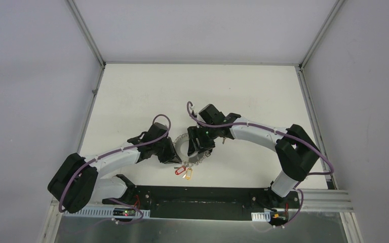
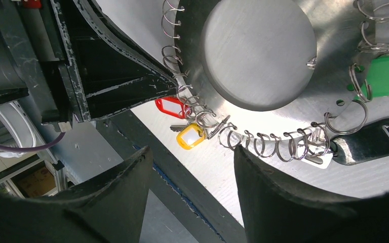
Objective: Put the keys on the keyring
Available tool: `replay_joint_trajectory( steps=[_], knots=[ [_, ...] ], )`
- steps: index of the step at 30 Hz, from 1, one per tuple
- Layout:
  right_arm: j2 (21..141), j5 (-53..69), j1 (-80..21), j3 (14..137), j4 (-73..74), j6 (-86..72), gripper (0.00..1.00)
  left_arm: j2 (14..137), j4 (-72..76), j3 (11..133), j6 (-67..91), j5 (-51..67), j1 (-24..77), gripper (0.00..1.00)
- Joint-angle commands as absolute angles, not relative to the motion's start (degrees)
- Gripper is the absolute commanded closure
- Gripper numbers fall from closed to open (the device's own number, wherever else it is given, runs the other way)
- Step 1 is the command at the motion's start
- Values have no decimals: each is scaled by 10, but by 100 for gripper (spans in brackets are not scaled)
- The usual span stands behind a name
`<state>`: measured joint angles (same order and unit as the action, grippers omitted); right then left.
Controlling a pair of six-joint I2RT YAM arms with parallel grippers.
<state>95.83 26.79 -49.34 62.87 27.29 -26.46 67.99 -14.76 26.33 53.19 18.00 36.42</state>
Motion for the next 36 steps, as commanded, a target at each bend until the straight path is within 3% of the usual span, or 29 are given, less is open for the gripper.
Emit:
replay_joint_trajectory(
  steps=[1,10,22,36],
  knots=[
    [931,261,-490,624,270,-257,38,688,-127,286,518,164,371,89],
    [927,261,-488,618,270,-257,38,696,-155,303,488,153,371,100],
    [901,268,-475,615,269,-251,38,665,-270,399,376,167,371,100],
    [702,252,-457,547,150,-193,34,609,-337,534,178,253,371,100]
  ],
)
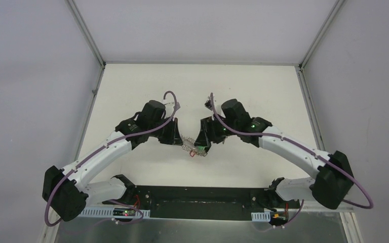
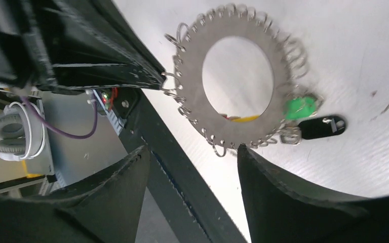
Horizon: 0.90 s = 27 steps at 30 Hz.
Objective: Put the keys on the keyring
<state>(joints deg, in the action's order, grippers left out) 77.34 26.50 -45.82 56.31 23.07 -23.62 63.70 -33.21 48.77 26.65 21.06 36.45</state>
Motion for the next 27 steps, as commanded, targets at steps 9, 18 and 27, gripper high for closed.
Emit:
replay_joint_trajectory(
  steps=[9,18,27],
  knots=[
    [585,281,-457,436,-26,-73,27,589,-324,580,71,298,371,100],
    [552,315,-457,425,-47,-19,27,544,-226,550,38,351,372,100],
    [534,342,-457,429,-68,16,27,463,-104,471,11,375,372,100]
  ],
)
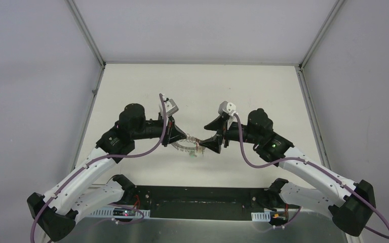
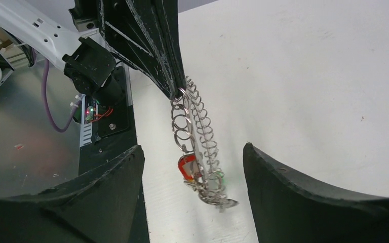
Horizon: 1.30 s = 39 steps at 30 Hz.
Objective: Put the keys on the keyring
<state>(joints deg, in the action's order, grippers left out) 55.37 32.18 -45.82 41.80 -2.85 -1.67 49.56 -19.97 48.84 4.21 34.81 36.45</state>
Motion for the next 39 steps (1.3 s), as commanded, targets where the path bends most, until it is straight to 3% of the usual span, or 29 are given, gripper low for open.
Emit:
replay_joint_trajectory(
  steps=[1,25,31,39],
  knots=[
    [532,343,-457,430,-70,18,28,458,-99,465,6,379,373,100],
    [588,469,-457,457,-145,-28,56,464,20,431,-27,448,411,100],
    [598,482,-457,454,-156,-43,76,471,25,432,-26,441,421,100],
    [602,480,-457,445,-156,-40,94,470,28,430,-25,439,425,100]
  ],
)
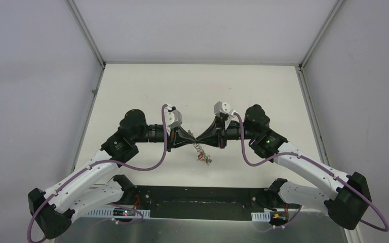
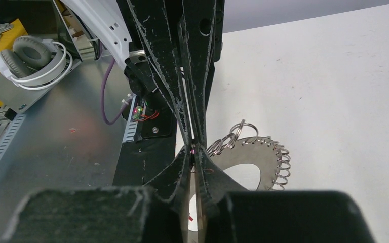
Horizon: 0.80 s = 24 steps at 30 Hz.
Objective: Put the keys on the keyring
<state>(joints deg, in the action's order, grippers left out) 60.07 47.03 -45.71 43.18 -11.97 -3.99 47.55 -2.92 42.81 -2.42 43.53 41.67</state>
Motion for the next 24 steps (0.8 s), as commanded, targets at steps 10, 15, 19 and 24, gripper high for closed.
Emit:
replay_joint_trajectory(
  steps=[10,15,19,24],
  knots=[
    [606,478,-458,441,-144,-29,95,462,28,429,-29,444,426,100],
    [616,492,-457,448,-131,-23,85,460,28,429,-29,445,427,100],
    [616,495,-457,450,-130,-22,86,459,28,429,-29,445,428,100],
    [617,498,-457,450,-118,-12,77,459,28,429,-29,444,427,100]
  ],
)
